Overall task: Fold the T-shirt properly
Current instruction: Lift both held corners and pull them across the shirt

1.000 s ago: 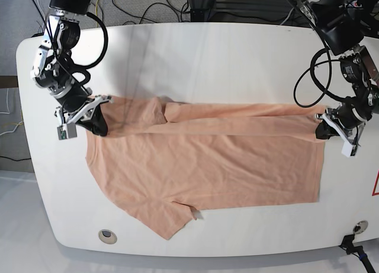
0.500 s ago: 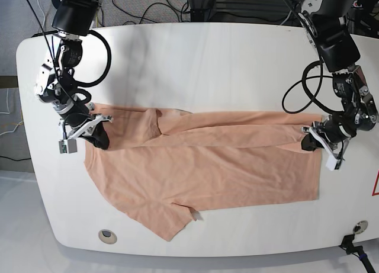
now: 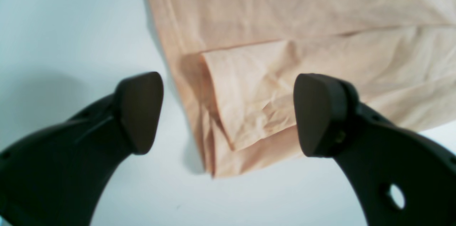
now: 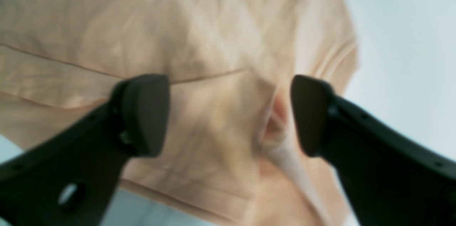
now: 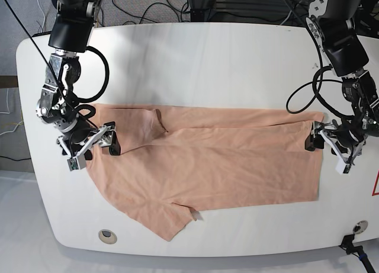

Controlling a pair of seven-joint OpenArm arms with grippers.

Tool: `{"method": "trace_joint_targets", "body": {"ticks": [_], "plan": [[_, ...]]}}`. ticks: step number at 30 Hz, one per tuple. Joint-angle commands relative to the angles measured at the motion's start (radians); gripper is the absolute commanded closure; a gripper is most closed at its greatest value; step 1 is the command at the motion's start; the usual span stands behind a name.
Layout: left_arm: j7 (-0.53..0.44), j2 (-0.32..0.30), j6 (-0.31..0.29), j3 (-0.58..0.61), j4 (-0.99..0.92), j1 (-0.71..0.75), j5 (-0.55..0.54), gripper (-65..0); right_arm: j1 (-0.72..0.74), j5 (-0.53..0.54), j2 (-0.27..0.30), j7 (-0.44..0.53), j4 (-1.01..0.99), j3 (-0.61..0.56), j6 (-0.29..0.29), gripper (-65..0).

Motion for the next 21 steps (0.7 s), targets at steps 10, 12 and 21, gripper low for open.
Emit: {"method": "trace_joint_targets", "body": {"ticks": [10,12,21], "plan": [[-0.112,-0.092,-0.001,-0.006,0.355,0.163,0.006,-53.8,-0.173,-0.255,0.012,0.045,0.324,0.011,0.009,-54.1],[-0.158,-0.092,-0.001,-0.006,0.395,0.218,0.043,-53.8,-0.199,-0.309,0.012,0.086,0.304,0.013,0.009,-54.1],[-0.356,-0.012,-0.001,-0.005,0.419,0.319,0.284,-53.8,-0.193,-0.321,0.030,0.117,0.125,0.160,0.059,-54.1]]}}
